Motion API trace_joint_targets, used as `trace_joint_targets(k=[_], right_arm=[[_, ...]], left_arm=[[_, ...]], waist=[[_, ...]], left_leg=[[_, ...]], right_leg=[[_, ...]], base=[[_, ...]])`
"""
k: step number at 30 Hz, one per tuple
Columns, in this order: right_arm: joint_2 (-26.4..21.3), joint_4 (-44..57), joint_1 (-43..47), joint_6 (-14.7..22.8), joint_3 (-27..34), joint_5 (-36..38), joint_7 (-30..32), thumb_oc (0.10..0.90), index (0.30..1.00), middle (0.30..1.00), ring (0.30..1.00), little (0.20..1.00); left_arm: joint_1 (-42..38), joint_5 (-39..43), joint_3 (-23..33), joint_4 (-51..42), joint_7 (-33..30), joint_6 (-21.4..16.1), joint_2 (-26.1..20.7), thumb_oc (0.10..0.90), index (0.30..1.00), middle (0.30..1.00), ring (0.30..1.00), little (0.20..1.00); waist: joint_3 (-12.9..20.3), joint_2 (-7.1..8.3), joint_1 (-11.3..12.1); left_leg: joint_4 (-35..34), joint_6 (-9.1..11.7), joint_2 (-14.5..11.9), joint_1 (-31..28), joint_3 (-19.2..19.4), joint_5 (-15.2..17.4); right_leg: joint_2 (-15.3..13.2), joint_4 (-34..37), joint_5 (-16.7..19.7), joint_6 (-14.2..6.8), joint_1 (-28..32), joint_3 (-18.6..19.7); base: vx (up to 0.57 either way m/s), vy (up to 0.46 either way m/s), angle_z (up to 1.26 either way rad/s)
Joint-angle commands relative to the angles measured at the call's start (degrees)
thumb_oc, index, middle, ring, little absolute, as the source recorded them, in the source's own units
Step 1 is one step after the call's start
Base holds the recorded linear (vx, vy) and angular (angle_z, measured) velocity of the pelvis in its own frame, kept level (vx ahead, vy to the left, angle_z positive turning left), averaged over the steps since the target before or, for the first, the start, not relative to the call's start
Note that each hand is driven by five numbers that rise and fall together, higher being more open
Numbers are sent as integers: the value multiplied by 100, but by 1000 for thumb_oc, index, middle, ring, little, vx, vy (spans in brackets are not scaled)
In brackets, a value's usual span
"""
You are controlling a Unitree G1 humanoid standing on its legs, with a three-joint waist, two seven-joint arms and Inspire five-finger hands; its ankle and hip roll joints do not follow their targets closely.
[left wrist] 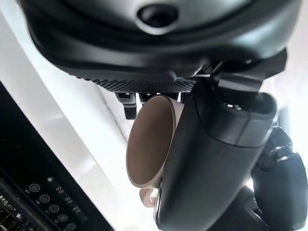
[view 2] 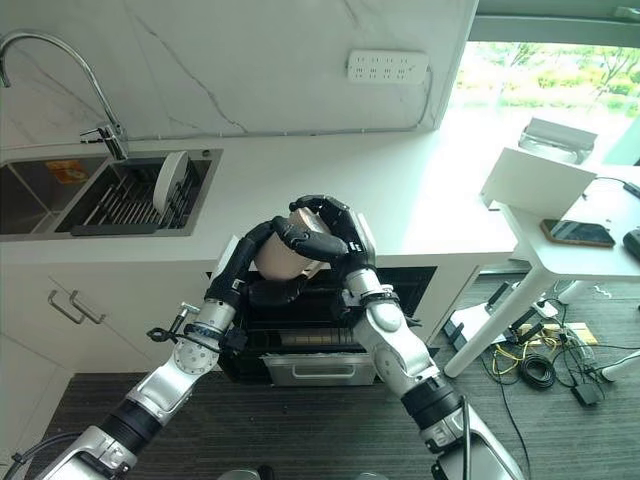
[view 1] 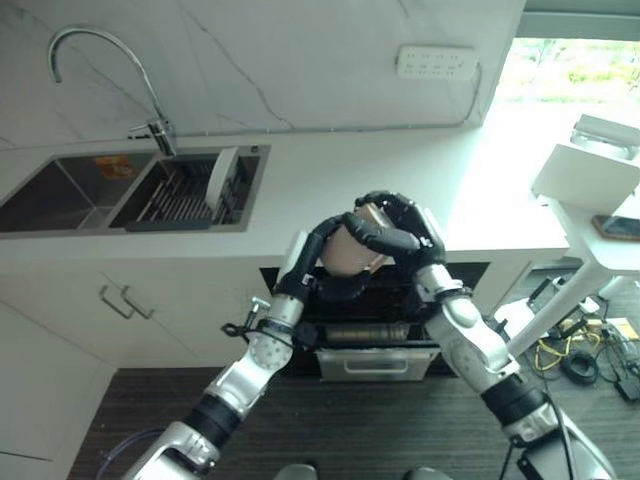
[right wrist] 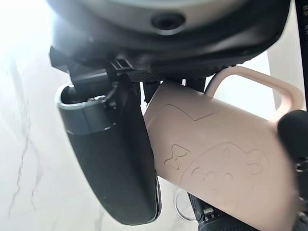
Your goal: Place the dishes in the dishwasher.
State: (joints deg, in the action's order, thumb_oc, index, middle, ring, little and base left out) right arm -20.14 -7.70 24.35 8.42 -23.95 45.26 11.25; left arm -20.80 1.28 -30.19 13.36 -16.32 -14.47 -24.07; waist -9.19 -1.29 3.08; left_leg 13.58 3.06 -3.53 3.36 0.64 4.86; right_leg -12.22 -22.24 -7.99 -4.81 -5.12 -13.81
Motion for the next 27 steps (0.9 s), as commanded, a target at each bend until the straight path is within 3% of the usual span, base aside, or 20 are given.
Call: trace_joint_targets(k=[1, 8, 27], right_arm=[[638, 1049, 722, 930, 55, 287, -452, 400, 300, 300, 300, 300], [261, 1127, 103, 1163, 702, 698, -723, 400, 300, 300, 300, 300], [228, 945, -200, 1373, 977, 968, -843, 400, 300, 300, 300, 300]], left_arm=[[-917, -563, -631, -666, 416, -384, 264, 800, 900, 900, 900, 900], [-371, -803, -257, -589, 304, -354, -93, 800, 900, 900, 900, 900], [-7, -933, 97, -658, 208, -430, -266, 800, 900, 900, 900, 900]], waist=[[122, 129, -113], [102, 106, -196], [146, 107, -151]], left_leg=[[361, -299, 39, -284, 600, 850], [361, -290, 4, -293, 657, 852], [361, -270, -33, -279, 680, 818]], right_leg=[[133, 505, -160, -172, 368, 424], [157, 505, -152, -184, 344, 451], [173, 505, -158, -189, 354, 424]], base=[[0, 0, 0], [0, 0, 0], [-2, 1, 0]])
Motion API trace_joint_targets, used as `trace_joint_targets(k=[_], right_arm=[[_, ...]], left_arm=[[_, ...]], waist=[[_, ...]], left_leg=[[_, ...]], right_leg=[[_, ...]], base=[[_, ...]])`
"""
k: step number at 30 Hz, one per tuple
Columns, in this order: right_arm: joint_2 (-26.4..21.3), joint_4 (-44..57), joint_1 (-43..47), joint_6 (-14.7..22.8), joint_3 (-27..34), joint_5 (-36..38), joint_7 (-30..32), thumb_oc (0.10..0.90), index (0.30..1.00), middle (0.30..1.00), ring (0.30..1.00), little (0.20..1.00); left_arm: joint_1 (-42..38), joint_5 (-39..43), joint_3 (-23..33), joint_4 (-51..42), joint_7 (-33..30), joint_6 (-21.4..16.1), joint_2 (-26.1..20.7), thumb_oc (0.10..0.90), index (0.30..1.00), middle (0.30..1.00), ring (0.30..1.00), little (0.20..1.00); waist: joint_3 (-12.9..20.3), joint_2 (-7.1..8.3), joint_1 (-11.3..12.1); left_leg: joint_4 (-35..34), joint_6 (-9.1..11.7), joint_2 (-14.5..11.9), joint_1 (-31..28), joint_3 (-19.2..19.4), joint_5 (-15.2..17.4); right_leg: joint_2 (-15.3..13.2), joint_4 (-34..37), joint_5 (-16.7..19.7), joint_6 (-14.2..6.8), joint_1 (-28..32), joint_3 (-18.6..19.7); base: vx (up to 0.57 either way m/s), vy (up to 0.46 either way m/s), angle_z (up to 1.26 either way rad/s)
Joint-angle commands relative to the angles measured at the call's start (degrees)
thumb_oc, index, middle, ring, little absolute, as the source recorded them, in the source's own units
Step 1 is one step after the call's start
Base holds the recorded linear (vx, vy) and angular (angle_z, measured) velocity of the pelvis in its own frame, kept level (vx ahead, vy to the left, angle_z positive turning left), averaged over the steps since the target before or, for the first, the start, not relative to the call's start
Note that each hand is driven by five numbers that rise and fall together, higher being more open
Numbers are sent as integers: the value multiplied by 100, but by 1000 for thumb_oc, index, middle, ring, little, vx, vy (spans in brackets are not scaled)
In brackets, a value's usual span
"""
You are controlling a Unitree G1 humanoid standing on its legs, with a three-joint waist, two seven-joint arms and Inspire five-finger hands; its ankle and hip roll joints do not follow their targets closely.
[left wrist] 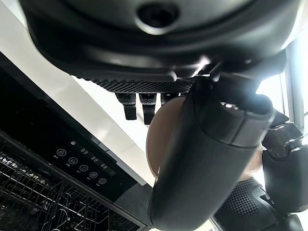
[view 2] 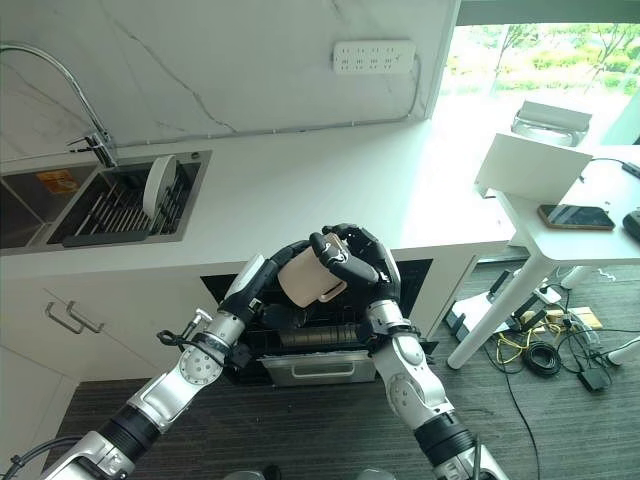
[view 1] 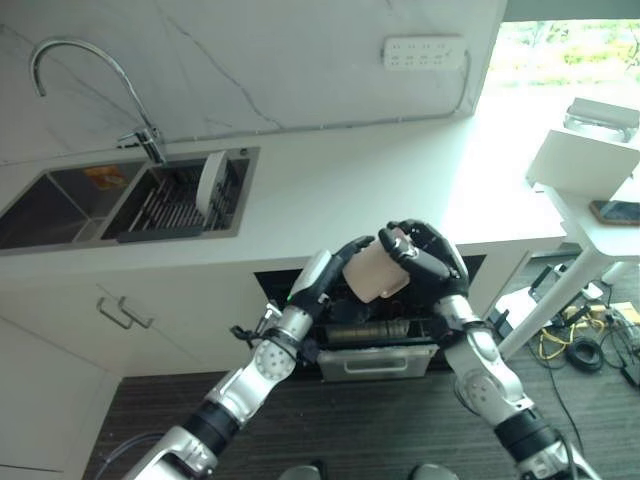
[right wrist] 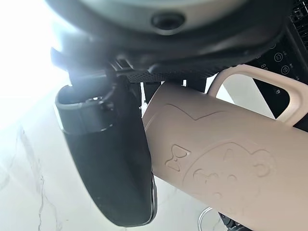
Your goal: Place the dishes in the dishwasher.
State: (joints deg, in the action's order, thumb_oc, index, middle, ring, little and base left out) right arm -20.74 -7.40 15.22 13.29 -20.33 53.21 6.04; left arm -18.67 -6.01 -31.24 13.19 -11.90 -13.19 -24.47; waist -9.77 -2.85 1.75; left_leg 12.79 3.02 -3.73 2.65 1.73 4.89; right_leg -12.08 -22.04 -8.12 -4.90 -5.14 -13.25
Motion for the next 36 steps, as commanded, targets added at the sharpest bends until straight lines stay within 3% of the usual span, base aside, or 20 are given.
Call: trace_joint_targets(k=[1, 8, 12, 24, 29, 31, 36], right_arm=[[287, 912, 707, 888, 618, 186, -318, 400, 300, 300, 300, 300], [255, 856, 560, 916, 740, 359, -342, 400, 300, 300, 300, 300], [223, 840, 328, 950, 902, 409, -344, 400, 300, 300, 300, 300], [127, 752, -243, 1146, 1399, 681, -510, 400, 300, 300, 300, 300], [151, 819, -347, 1052, 1470, 728, -534, 400, 300, 300, 300, 300], [165, 828, -403, 937, 1478, 691, -570, 400, 300, 300, 300, 300], [181, 747, -496, 828, 1424, 534, -569, 400, 300, 300, 300, 300]], left_arm=[[-210, -214, 206, -644, -254, -558, -229, 800, 900, 900, 900, 900], [-67, -286, 431, -714, -538, -533, -329, 800, 900, 900, 900, 900], [244, -307, 763, -763, -760, -315, -416, 800, 900, 900, 900, 900], [1151, -255, 1915, -606, -1656, -331, -645, 800, 900, 900, 900, 900], [1446, -215, 2155, -538, -1314, -497, -682, 800, 900, 900, 900, 900], [1591, -232, 2150, -546, -845, -550, -701, 800, 900, 900, 900, 900], [1731, -342, 2066, -486, -485, -616, -765, 800, 900, 900, 900, 900]], waist=[[205, 263, -17], [206, 263, -2], [194, 267, 33], [184, 252, 141], [172, 238, 169], [160, 220, 186], [152, 194, 190]], left_leg=[[440, -266, -13, -209, 572, 815], [440, -258, -29, -211, 573, 804], [440, -243, -45, -199, 544, 799], [440, -202, -86, -160, 477, 733], [440, -190, -99, -148, 456, 718], [440, -189, -101, -135, 433, 714], [440, -186, -95, -127, 421, 705]], right_leg=[[159, 485, -145, -180, 356, 368], [163, 485, -151, -176, 367, 361], [163, 485, -158, -175, 374, 331], [167, 485, -204, -136, 413, 228], [169, 485, -223, -121, 424, 197], [172, 485, -229, -116, 426, 177], [177, 485, -229, -117, 427, 172]], base=[[0, 0, 0], [8, -4, -1], [17, -11, -1], [0, 0, 0], [5, 1, 1], [38, 10, 9], [41, 15, 4]])
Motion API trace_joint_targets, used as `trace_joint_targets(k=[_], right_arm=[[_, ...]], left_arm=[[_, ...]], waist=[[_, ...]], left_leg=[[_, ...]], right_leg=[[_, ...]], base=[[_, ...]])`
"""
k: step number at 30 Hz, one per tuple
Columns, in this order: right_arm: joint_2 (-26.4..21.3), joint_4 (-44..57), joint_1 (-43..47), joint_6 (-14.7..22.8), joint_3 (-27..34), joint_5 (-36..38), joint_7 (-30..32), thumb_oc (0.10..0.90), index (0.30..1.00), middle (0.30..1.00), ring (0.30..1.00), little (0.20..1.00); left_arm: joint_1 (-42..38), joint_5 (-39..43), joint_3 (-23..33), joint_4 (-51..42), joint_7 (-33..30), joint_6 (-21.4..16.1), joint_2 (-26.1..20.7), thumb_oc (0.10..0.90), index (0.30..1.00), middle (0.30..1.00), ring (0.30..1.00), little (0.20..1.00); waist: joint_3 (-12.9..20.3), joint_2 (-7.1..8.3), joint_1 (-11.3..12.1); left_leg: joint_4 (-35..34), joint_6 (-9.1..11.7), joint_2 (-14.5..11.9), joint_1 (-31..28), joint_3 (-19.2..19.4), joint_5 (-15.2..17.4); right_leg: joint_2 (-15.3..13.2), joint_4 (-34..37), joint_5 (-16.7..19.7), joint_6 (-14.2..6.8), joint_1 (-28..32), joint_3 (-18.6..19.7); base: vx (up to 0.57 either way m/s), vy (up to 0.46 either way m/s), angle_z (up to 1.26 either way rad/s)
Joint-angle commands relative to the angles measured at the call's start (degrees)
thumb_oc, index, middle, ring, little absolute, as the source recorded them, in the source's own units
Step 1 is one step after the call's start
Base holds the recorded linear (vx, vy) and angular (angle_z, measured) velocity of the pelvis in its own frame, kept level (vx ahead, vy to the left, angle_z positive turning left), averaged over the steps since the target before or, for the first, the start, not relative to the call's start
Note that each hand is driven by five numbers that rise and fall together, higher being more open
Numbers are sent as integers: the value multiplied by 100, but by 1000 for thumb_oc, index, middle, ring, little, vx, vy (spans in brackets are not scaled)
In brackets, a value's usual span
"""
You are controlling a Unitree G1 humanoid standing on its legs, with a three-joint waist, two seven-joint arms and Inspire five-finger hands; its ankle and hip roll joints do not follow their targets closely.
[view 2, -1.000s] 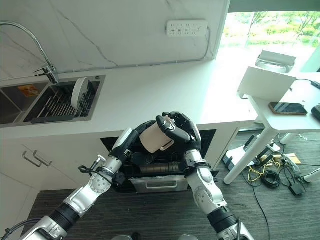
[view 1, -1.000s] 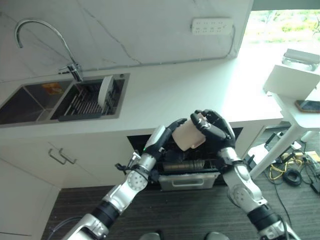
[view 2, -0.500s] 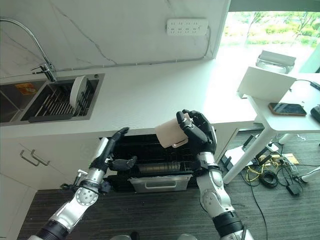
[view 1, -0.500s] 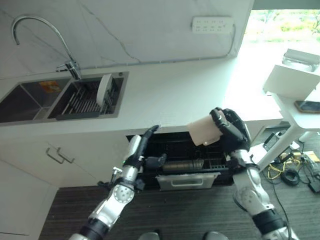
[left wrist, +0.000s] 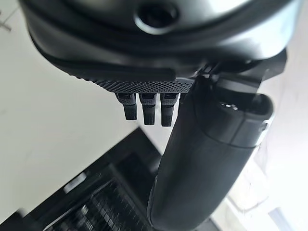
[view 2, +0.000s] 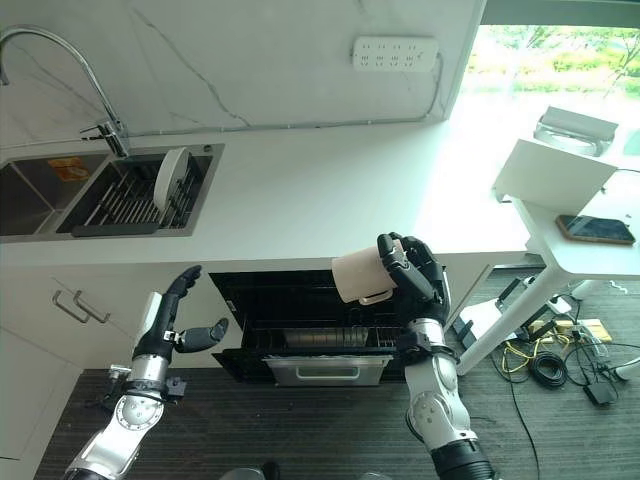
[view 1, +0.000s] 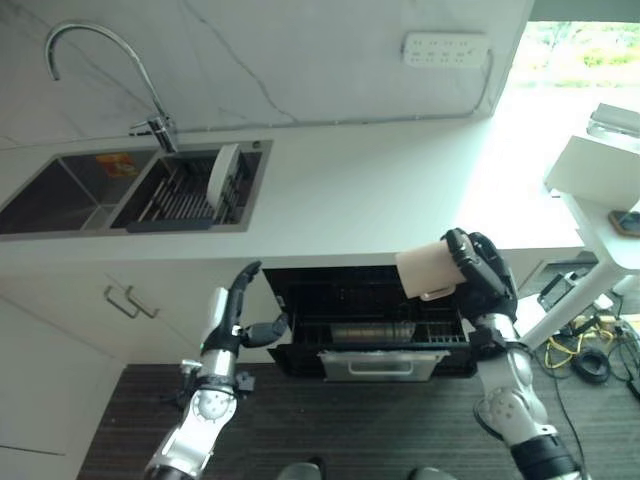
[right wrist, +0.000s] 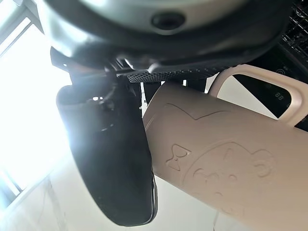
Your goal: Place the dishes in the dishwasher.
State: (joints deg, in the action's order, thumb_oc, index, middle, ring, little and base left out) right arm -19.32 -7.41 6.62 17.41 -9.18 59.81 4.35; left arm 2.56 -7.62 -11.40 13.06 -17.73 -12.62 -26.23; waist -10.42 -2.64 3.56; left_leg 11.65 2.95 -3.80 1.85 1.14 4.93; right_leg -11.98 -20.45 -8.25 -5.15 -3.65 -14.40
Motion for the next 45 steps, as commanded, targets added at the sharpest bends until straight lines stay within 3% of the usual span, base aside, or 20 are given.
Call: trace_joint_targets(k=[1, 9, 12, 21, 27, 33, 37, 45], right_arm=[[35, 698, 345, 422, 298, -157, -384, 400, 300, 300, 300, 300], [-49, 257, 347, 208, 320, -352, -329, 400, 300, 300, 300, 300], [-112, 98, 381, 180, 275, -350, -254, 400, 300, 300, 300, 300], [-265, -460, 391, 103, 231, -519, 19, 400, 300, 300, 300, 300], [-445, -1011, 673, 162, 238, -557, 41, 400, 300, 300, 300, 300], [-592, -1269, 1016, 50, 239, -608, 46, 400, 300, 300, 300, 300], [-682, -1356, 1527, 40, 136, -578, 139, 400, 300, 300, 300, 300], [-828, -1430, 2307, -39, 47, -372, 195, 400, 300, 300, 300, 300]], left_arm=[[-385, -186, 43, -443, 206, -691, -614, 800, 900, 900, 900, 900], [-287, -298, -434, -513, 1778, -908, -845, 800, 900, 900, 900, 900], [-251, -349, -594, -571, 1942, -878, -921, 800, 900, 900, 900, 900], [-450, -618, -889, -580, 1843, -815, -1154, 800, 900, 900, 900, 900], [-725, -991, -1088, -561, 1333, -750, -1312, 800, 900, 900, 900, 900], [-934, -1588, -1224, -459, 696, -253, -1450, 800, 900, 900, 900, 900], [-1455, -1771, -1561, -319, 490, 125, -1527, 800, 900, 900, 900, 900], [-2542, -1845, -2220, 71, 811, 349, -1629, 800, 900, 900, 900, 900]], waist=[[218, 168, 8], [163, 112, 53], [139, 94, 70], [1, 42, 58], [-227, -32, 58], [-437, -95, 75], [-812, -105, -1], [-1327, -33, -149]], left_leg=[[554, -178, -87, -43, 479, 698], [554, -177, -81, 28, 449, 681], [554, -164, -89, 67, 444, 678], [554, -130, -77, 196, 384, 619], [554, -116, -77, 302, 344, 561], [554, -122, -15, 365, 223, 504], [554, -138, 24, 517, 159, 432], [554, -154, 25, 754, 152, 315]], right_leg=[[165, 326, -213, -95, 274, 285], [126, 326, -181, -141, 226, 237], [95, 326, -173, -161, 198, 207], [19, 326, -115, -226, 106, 193], [-7, 326, -51, -249, -12, 248], [7, 326, -6, -258, -71, 329], [50, 326, 76, -277, -224, 445], [140, 326, 217, -284, -490, 598]], base=[[50, 17, 0], [72, 13, 0], [70, 21, 2], [49, 16, 4], [35, 3, 10], [66, -3, 1], [-12, -8, -2], [-51, -19, -1]])
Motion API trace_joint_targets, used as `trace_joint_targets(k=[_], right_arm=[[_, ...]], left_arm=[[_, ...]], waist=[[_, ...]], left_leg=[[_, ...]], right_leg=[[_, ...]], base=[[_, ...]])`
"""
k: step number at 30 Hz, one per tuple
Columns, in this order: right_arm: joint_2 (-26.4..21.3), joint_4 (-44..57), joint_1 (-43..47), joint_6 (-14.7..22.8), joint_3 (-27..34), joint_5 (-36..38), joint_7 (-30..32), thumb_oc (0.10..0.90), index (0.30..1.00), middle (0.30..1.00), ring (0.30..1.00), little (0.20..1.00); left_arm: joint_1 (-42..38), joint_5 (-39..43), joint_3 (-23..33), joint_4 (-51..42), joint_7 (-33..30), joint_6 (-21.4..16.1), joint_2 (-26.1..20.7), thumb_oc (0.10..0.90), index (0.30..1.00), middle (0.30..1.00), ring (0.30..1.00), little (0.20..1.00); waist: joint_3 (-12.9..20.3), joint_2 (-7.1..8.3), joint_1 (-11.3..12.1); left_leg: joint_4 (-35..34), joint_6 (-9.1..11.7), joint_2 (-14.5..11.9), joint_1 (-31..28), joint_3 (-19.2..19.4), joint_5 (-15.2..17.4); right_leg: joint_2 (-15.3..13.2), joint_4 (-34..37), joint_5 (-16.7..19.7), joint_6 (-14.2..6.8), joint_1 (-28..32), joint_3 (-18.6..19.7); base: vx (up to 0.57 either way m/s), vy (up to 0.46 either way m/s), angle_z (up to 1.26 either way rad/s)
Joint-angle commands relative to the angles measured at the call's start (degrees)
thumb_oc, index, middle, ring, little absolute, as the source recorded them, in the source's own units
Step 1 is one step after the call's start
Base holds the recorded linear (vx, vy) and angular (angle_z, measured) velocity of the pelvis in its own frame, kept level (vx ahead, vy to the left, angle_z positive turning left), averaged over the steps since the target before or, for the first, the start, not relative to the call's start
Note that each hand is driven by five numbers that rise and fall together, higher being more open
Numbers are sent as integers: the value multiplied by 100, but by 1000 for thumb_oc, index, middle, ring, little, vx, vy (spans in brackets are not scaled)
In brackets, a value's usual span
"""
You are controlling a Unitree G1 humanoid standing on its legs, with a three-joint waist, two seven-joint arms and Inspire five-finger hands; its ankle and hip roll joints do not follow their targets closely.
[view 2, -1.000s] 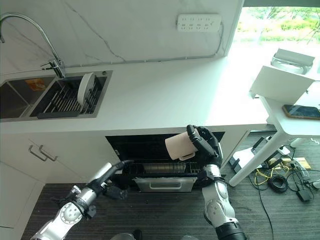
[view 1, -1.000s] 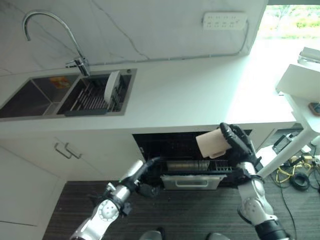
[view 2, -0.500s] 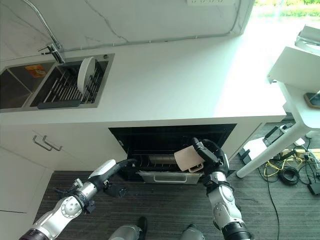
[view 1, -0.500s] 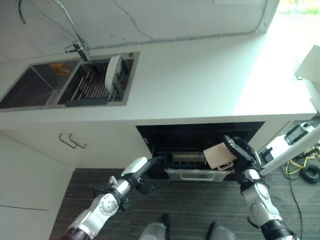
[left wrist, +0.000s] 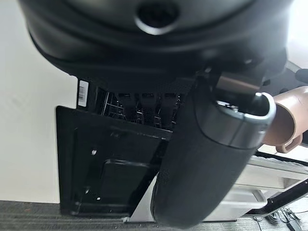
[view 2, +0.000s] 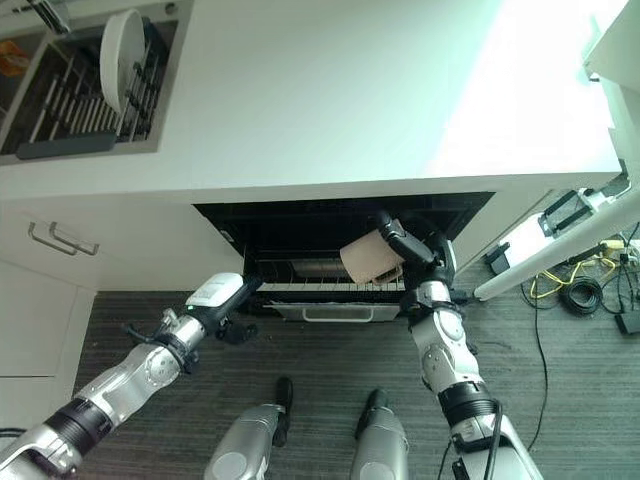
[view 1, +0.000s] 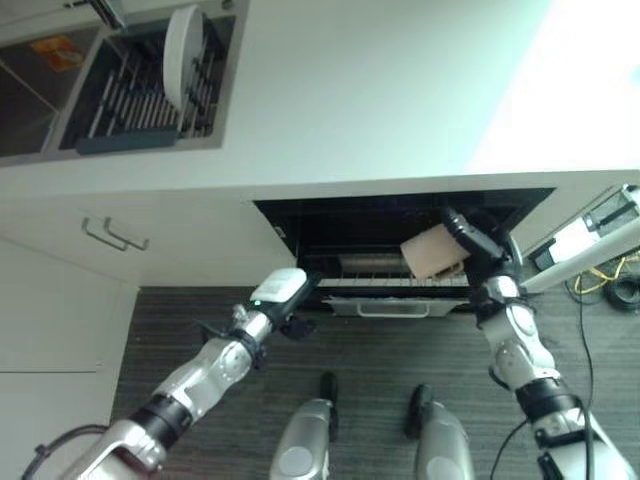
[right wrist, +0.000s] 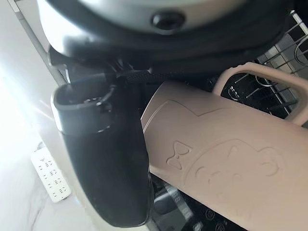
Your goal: Place the dishes in the dishwasher.
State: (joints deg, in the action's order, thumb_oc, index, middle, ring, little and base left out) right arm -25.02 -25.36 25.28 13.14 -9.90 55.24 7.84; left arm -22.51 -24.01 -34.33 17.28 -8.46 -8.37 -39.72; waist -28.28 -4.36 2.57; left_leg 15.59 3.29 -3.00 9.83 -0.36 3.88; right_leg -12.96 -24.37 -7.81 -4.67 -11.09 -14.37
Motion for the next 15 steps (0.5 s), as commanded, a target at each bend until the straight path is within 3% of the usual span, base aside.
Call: trace_joint_targets(k=[1, 7, 8, 9, 10, 15], right_arm=[[-268, 368, 535, 393, 102, 94, -150, 400, 300, 300, 300, 300], [-392, 488, 1072, 274, 80, 134, -83, 400, 300, 300, 300, 300], [-428, 501, 1221, 192, 112, 123, -61, 400, 300, 300, 300, 300], [-456, 527, 1379, 68, 157, 24, -40, 400, 300, 300, 300, 300], [-484, 545, 1470, -21, 153, -17, 10, 400, 300, 300, 300, 300], [-762, 274, 2087, -447, 170, -280, 66, 400, 300, 300, 300, 300]], left_arm=[[-186, -231, -26, -317, -28, -40, -269, 800, 900, 900, 900, 900], [-1003, -182, -491, 26, 730, 236, -183, 800, 900, 900, 900, 900], [-1191, 101, -588, 84, 1565, 70, -137, 800, 900, 900, 900, 900], [-1273, 437, -709, 7, 2930, -95, -47, 800, 900, 900, 900, 900], [-1331, 494, -769, -66, 3480, -85, -38, 800, 900, 900, 900, 900], [-1511, 918, -1073, -222, 5060, -25, -163, 800, 900, 900, 900, 900]], waist=[[389, 149, -74], [25, 229, -207], [-57, 234, -236], [-124, 218, -269], [-150, 197, -290], [-151, 60, -302]], left_leg=[[159, -191, -56, -11, 308, 406], [159, -184, -74, 201, 346, 311], [159, -182, -73, 240, 358, 293], [159, -171, -79, 267, 386, 271], [159, -163, -78, 278, 412, 262], [159, -130, -32, 565, 482, 235]], right_leg=[[252, 718, 190, -326, 216, 605], [315, 718, 284, -304, -5, 706], [322, 718, 310, -300, -50, 717], [308, 718, 341, -303, -89, 706], [298, 718, 355, -305, -107, 696], [243, 718, 388, -288, -388, 689]], base=[[-48, -15, -2], [-66, -11, -8], [-109, 23, -19], [-77, 47, -14], [-50, 84, -6], [-72, 68, 4]])
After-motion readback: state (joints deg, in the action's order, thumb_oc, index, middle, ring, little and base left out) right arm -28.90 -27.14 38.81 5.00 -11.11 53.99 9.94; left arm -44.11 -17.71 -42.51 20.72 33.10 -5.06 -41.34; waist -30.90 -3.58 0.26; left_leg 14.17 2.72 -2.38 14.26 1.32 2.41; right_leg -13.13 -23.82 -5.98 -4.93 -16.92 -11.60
